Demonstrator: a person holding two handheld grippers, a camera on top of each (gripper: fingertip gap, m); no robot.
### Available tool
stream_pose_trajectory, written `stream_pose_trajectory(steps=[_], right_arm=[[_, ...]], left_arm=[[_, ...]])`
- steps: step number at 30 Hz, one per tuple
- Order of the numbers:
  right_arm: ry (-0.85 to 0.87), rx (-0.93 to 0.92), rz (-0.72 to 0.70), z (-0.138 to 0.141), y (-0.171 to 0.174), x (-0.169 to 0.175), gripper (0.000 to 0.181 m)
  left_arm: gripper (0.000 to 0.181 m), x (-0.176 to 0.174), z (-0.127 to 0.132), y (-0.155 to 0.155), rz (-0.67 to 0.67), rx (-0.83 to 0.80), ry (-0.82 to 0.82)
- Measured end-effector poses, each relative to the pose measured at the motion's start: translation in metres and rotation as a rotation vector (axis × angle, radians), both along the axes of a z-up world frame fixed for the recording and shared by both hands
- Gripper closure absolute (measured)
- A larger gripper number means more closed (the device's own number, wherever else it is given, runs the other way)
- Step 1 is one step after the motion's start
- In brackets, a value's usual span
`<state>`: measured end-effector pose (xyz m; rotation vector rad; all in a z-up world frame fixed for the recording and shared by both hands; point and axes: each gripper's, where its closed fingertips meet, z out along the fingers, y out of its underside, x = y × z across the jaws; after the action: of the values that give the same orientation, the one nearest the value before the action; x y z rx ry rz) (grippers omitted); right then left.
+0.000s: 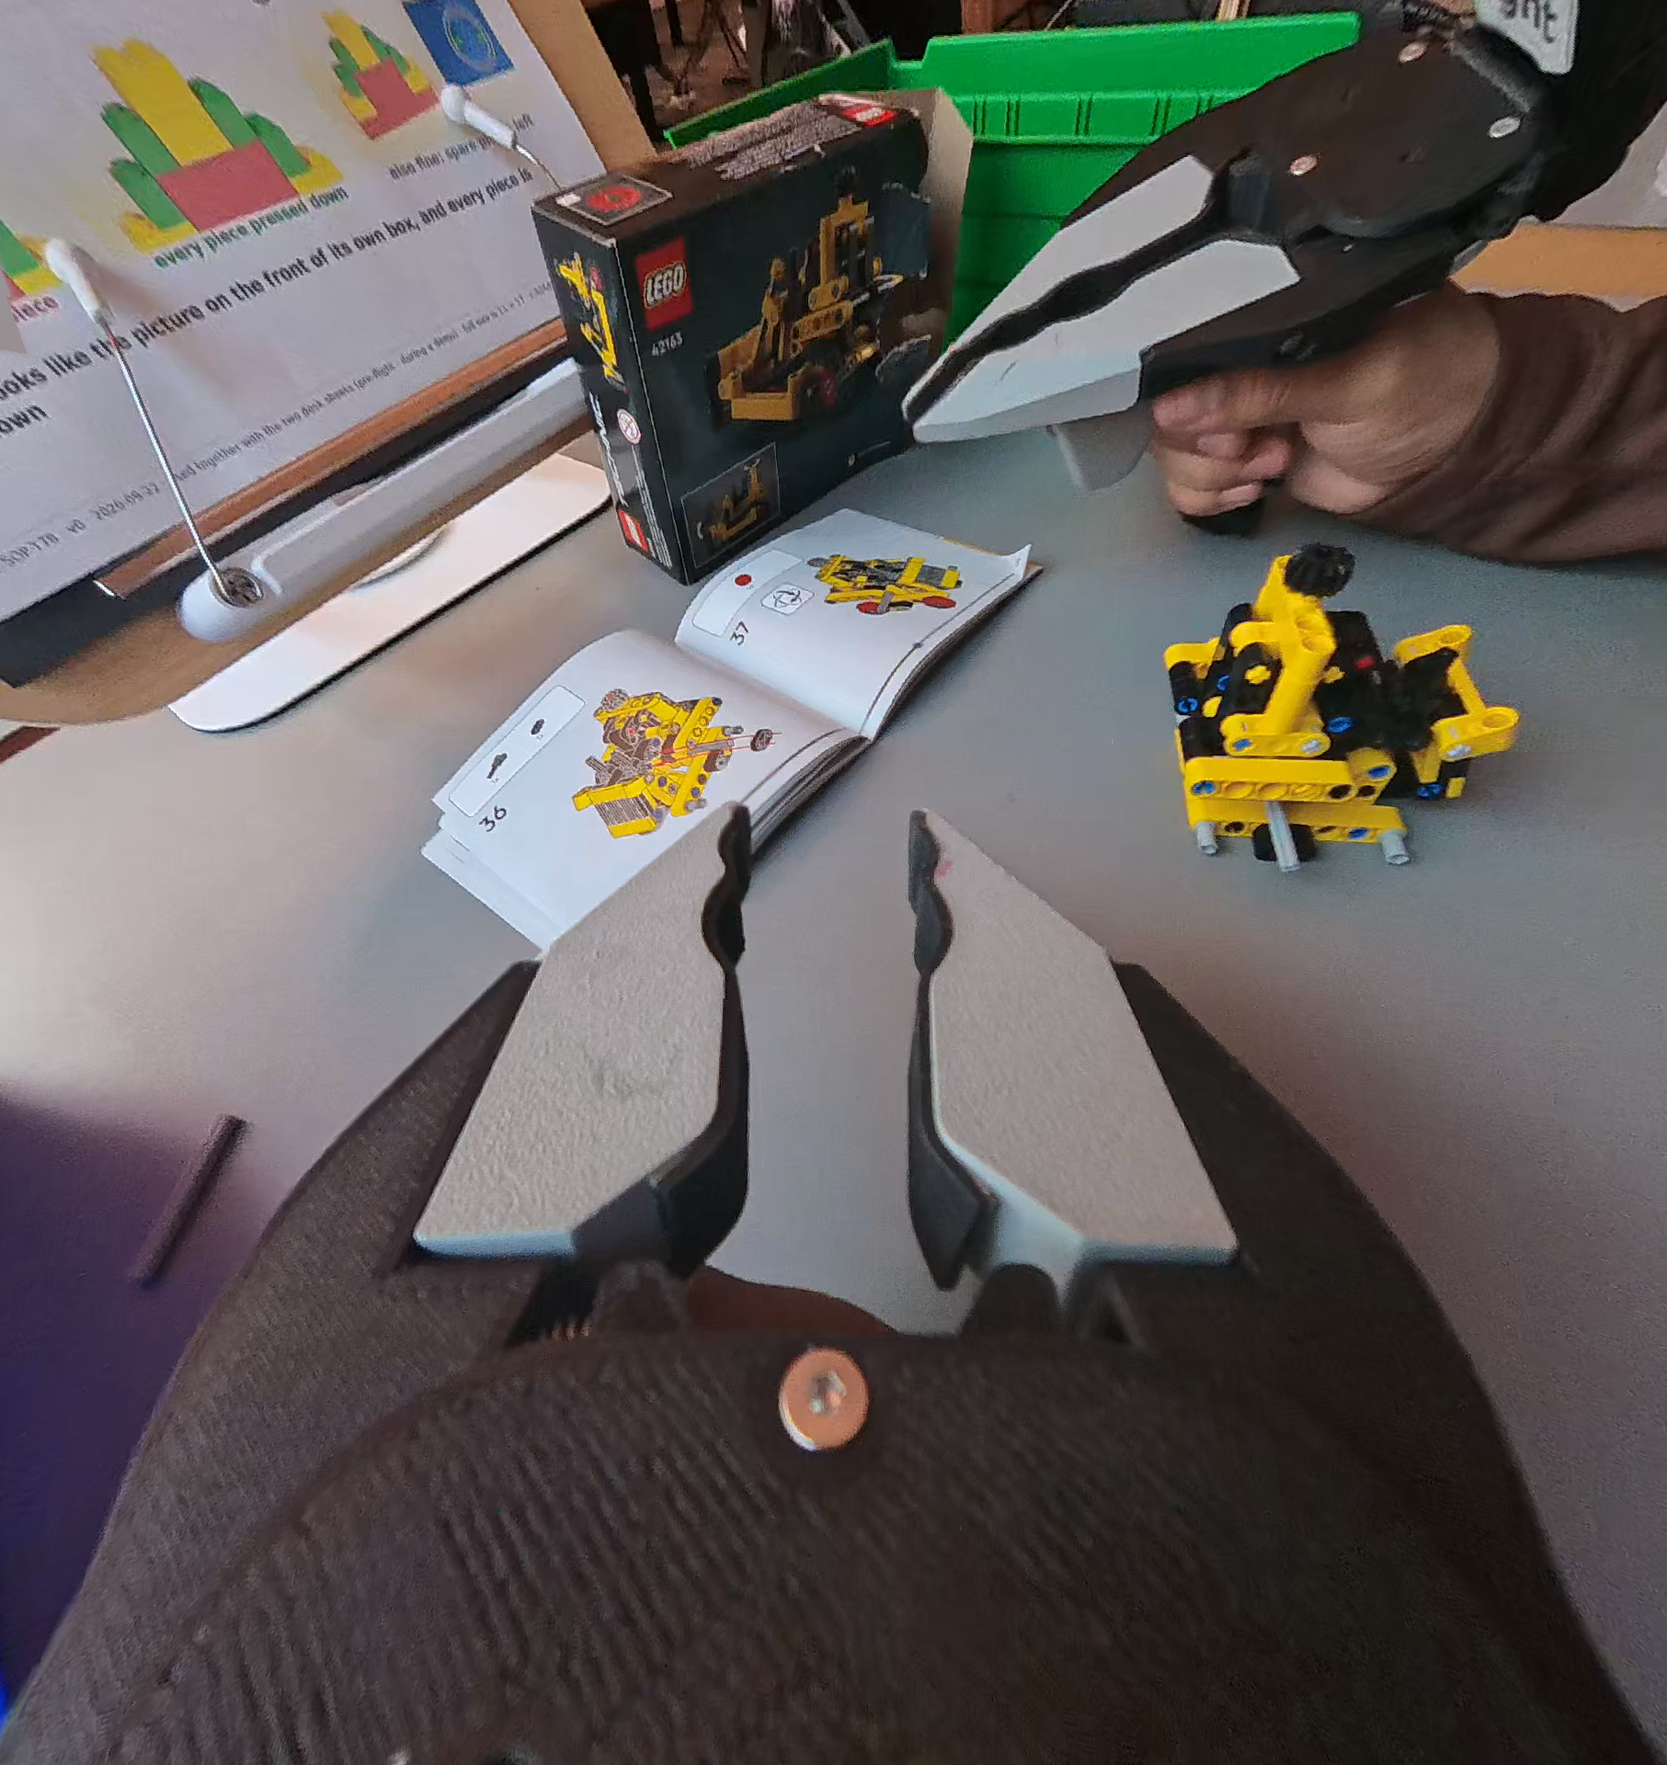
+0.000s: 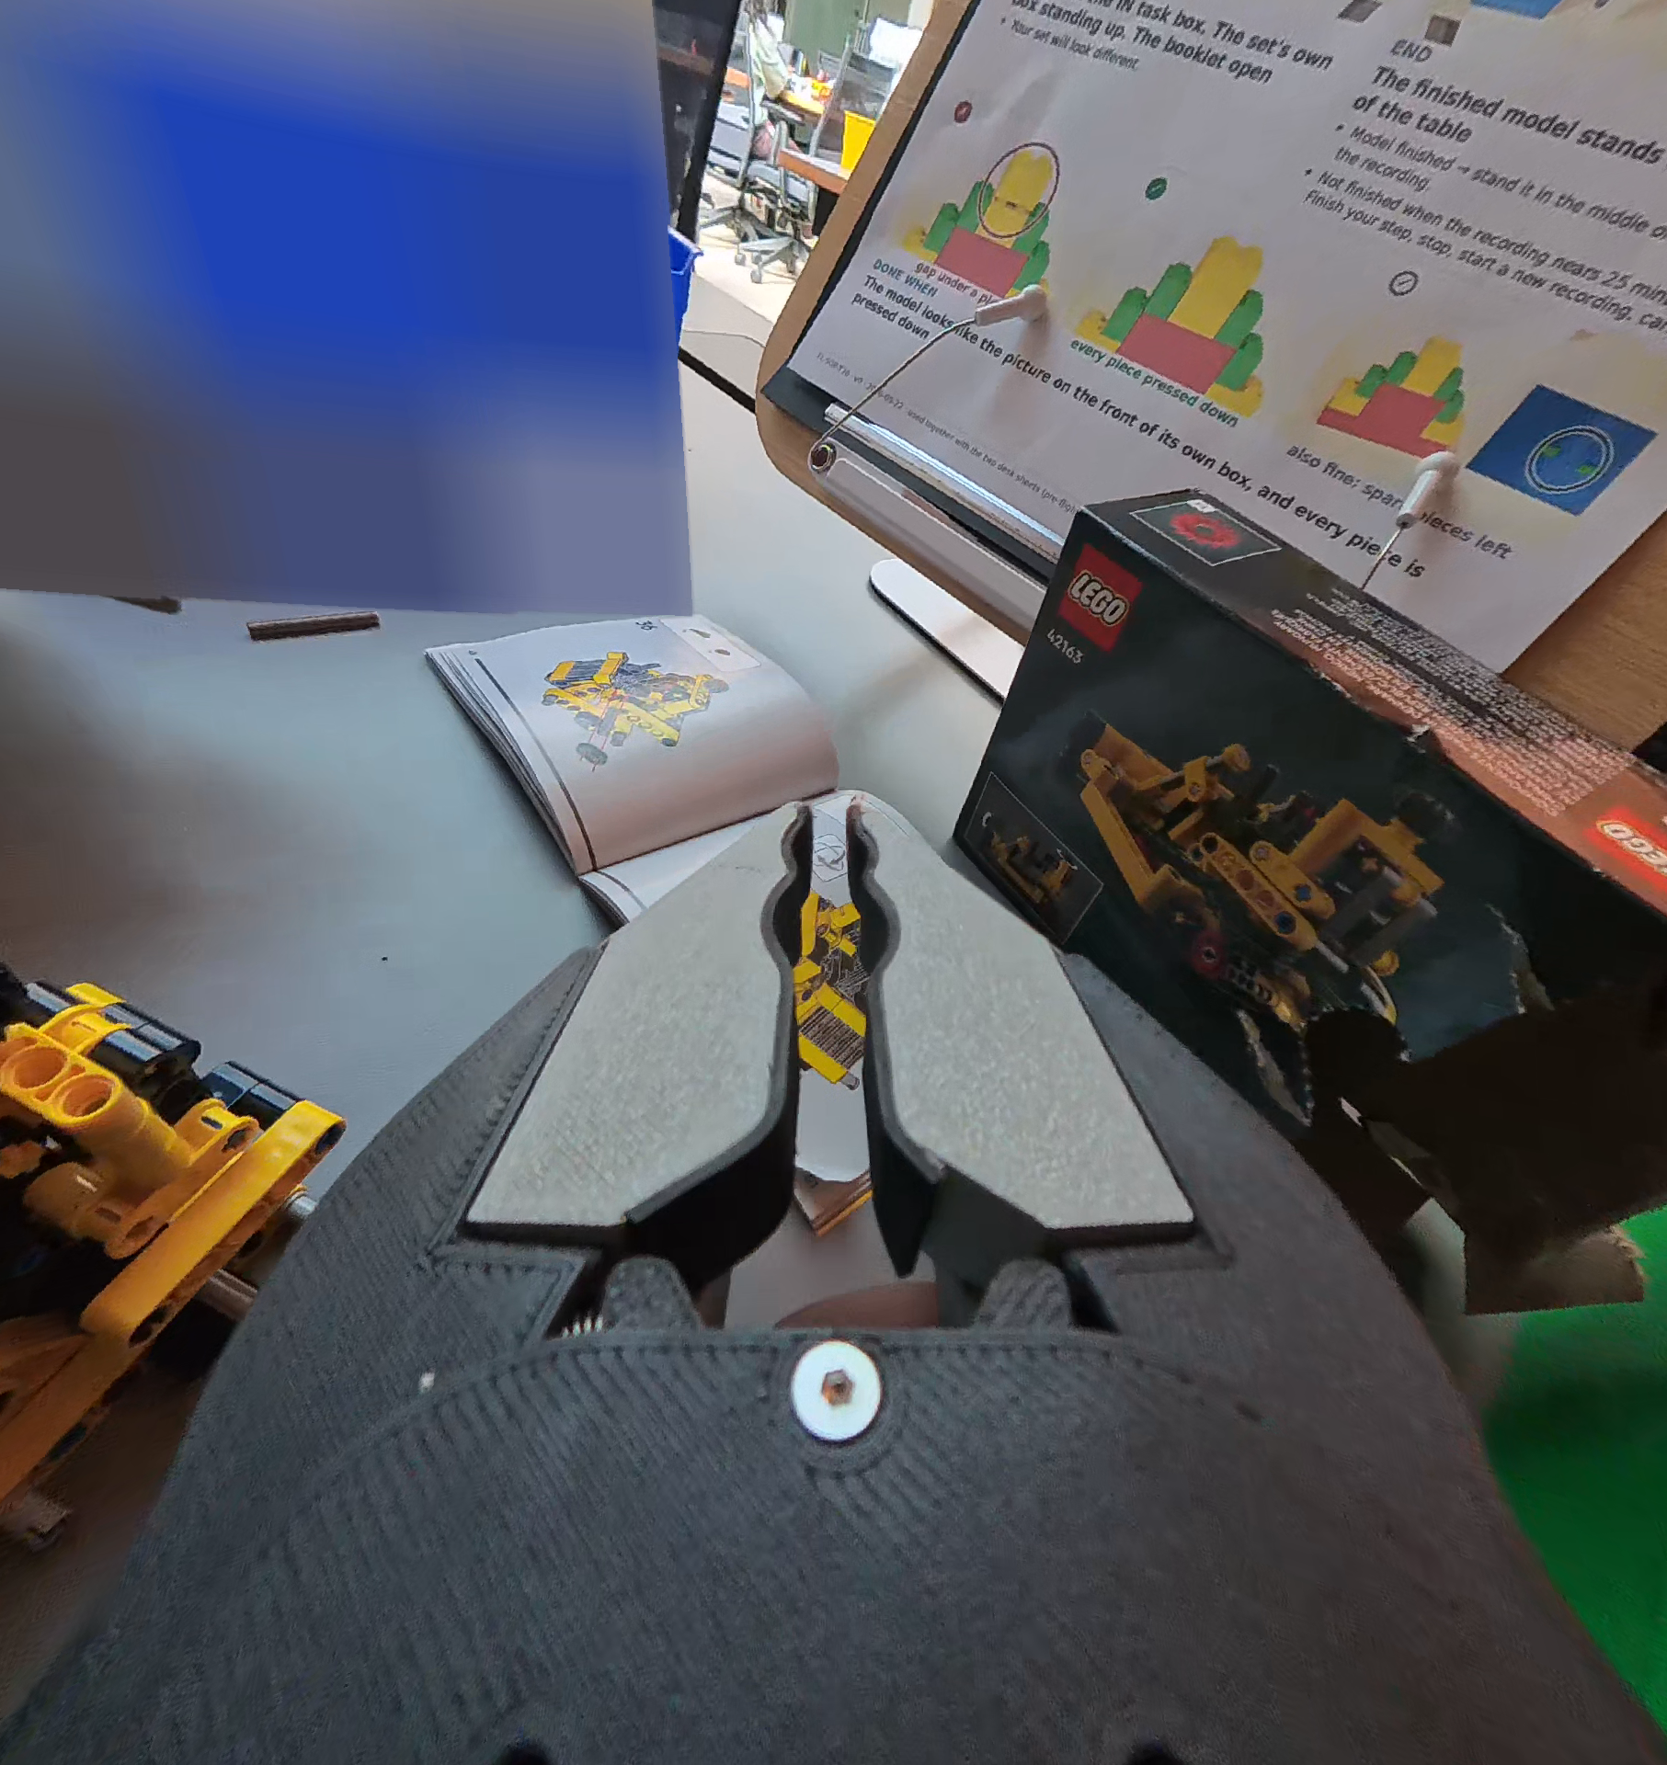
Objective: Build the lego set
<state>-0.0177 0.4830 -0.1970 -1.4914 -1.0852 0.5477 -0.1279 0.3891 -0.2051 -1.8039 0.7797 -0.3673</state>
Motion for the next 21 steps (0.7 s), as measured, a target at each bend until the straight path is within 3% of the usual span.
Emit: stream_pose_trajectory(steps=[7,21], right_arm=[[0.007,-0.045,0.004,-0.002,0.004,0.0,0.176],[-0.053,0.022,0.001,-0.006,0.0,-0.004,0.178]], left_arm=[[0.152,-0.004,-0.014,0.006,0.012,-0.041,0.028],[0.155,-0.016,0.005,0.012,0.07,0.108,0.1]])
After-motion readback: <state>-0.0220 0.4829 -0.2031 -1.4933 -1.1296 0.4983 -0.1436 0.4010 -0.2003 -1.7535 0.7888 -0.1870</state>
